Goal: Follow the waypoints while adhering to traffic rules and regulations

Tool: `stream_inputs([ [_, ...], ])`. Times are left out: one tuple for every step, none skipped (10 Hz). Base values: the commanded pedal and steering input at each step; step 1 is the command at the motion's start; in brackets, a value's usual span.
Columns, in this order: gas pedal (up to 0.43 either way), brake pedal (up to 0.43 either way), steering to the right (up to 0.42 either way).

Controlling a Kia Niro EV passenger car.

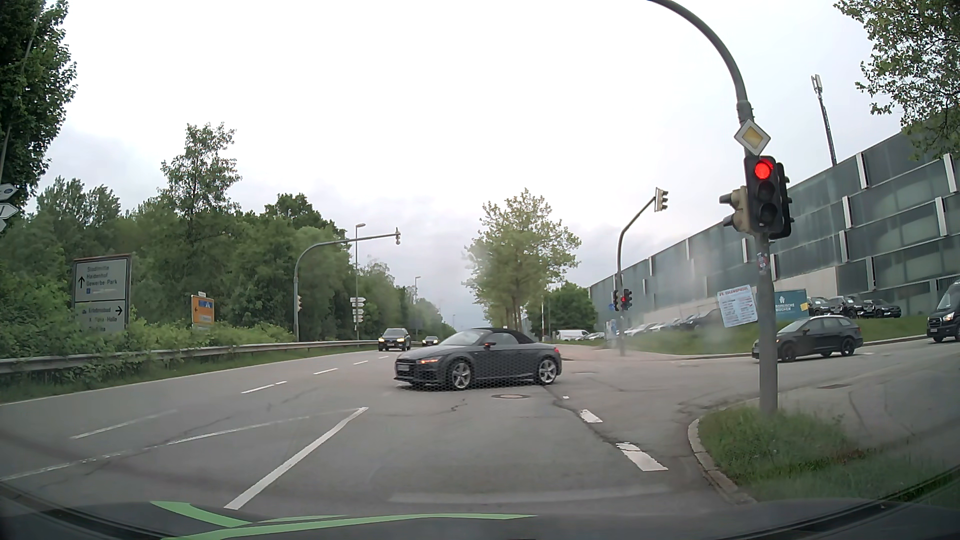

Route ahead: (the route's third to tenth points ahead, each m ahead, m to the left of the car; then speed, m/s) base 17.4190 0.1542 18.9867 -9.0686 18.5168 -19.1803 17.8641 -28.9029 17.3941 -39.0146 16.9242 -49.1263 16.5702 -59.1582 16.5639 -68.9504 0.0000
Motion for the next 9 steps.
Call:
stream_inputs([
  [0.000, 0.305, 0.001],
  [0.000, 0.305, 0.001],
  [0.000, 0.305, 0.001],
  [0.000, 0.305, 0.001],
  [0.000, 0.305, 0.001],
  [0.000, 0.311, 0.001],
  [0.000, 0.311, 0.001],
  [0.000, 0.305, 0.001],
  [0.000, 0.305, 0.001],
])
